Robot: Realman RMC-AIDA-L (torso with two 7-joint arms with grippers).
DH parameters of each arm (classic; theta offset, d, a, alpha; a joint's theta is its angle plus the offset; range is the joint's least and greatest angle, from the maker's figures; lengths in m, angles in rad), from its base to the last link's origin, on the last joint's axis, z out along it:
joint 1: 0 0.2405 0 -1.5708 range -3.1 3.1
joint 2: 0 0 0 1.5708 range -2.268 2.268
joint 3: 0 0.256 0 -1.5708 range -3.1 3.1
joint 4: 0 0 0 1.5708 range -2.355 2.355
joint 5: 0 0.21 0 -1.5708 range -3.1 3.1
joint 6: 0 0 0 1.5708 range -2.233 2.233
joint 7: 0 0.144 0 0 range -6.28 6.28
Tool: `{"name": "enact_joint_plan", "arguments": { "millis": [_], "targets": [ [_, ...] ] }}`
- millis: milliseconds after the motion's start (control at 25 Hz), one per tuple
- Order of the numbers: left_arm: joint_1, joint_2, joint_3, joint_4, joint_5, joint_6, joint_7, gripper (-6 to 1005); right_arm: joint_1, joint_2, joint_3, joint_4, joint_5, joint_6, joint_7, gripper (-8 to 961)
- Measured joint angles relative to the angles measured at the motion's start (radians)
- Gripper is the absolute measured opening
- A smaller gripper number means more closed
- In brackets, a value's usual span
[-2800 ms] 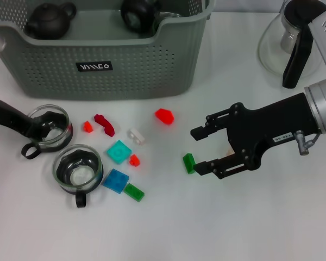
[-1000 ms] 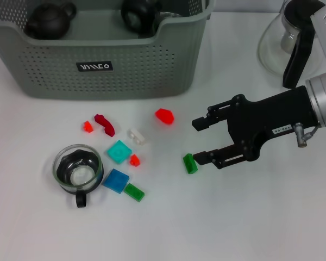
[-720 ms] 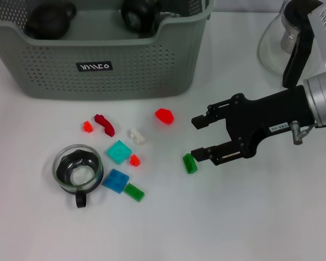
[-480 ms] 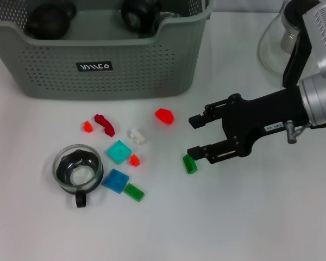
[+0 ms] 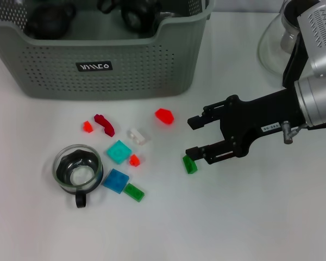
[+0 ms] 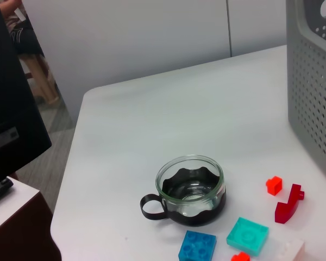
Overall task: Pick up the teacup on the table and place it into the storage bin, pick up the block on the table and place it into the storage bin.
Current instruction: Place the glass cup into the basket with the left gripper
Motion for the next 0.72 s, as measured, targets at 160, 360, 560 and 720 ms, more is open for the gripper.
{"name": "enact_joint_plan", "arguments": {
  "millis": [160,360,560,720],
  "targets": [
    [-0.005,-0.023,0.017,0.001,0.038,-0.012,0.003,58,-0.002,0.0,-0.003,0.0,-0.001,0.001,0.0,720],
    [-0.005,-0.032,0.055,-0.002,0.047,-0.022,0.003,59,-0.007,0.0,-0.003,0.002,-0.001,0.001,-0.001,721],
    [-0.006,-0.034,0.059,-0.011,0.048,-0.02,-0.005,61,-0.005,0.001,-0.007,0.016,-0.001,-0.006,-0.006,722],
    [-0.001,-0.039,0.051,-0.012,0.042,-0.025,-0.006,102,-0.003,0.0,-0.008,0.024,-0.001,-0.008,-0.008,723]
  ]
}}
